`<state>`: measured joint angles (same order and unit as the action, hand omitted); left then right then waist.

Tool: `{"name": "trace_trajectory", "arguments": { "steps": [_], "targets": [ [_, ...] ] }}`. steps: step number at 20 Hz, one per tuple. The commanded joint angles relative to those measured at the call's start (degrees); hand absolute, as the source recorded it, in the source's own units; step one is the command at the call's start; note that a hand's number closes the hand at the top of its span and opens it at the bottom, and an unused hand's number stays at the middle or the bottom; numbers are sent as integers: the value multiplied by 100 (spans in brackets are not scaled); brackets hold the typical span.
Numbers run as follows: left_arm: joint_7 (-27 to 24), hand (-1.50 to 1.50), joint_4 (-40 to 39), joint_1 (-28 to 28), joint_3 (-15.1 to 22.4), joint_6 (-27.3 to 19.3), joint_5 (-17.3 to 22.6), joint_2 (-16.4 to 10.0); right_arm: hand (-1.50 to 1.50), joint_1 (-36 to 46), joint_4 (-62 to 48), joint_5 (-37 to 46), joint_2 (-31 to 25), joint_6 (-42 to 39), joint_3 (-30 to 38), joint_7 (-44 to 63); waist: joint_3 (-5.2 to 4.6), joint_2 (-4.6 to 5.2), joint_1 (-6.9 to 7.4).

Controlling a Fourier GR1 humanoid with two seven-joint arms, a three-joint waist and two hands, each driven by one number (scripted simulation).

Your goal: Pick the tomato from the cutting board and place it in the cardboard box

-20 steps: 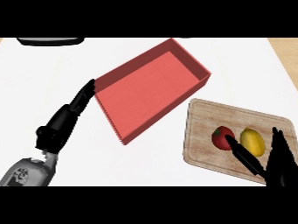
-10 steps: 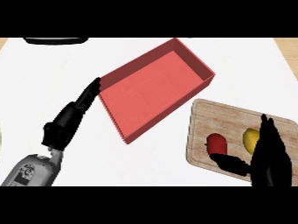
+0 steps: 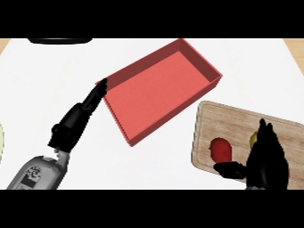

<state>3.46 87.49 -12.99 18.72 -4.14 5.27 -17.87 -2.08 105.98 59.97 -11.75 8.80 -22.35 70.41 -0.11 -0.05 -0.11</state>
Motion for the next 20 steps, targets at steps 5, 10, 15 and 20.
{"name": "trace_trajectory", "arguments": {
  "steps": [5,10,15,20],
  "targets": [
    [193,0,-226,-403,-313,291,138,102,-150,286,-367,621,648,-524,362,676,8,10,-18],
    [-130,0,-94,49,-447,410,55,-41,-150,160,-266,871,953,-808,543,573,7,6,3],
    [-138,0,-48,214,-336,499,-83,60,-150,-5,-365,865,1164,-793,484,454,9,4,7],
    [72,0,97,133,-371,424,-208,225,-150,108,-400,484,1172,-1160,1004,144,10,2,-6]
  ]
}}
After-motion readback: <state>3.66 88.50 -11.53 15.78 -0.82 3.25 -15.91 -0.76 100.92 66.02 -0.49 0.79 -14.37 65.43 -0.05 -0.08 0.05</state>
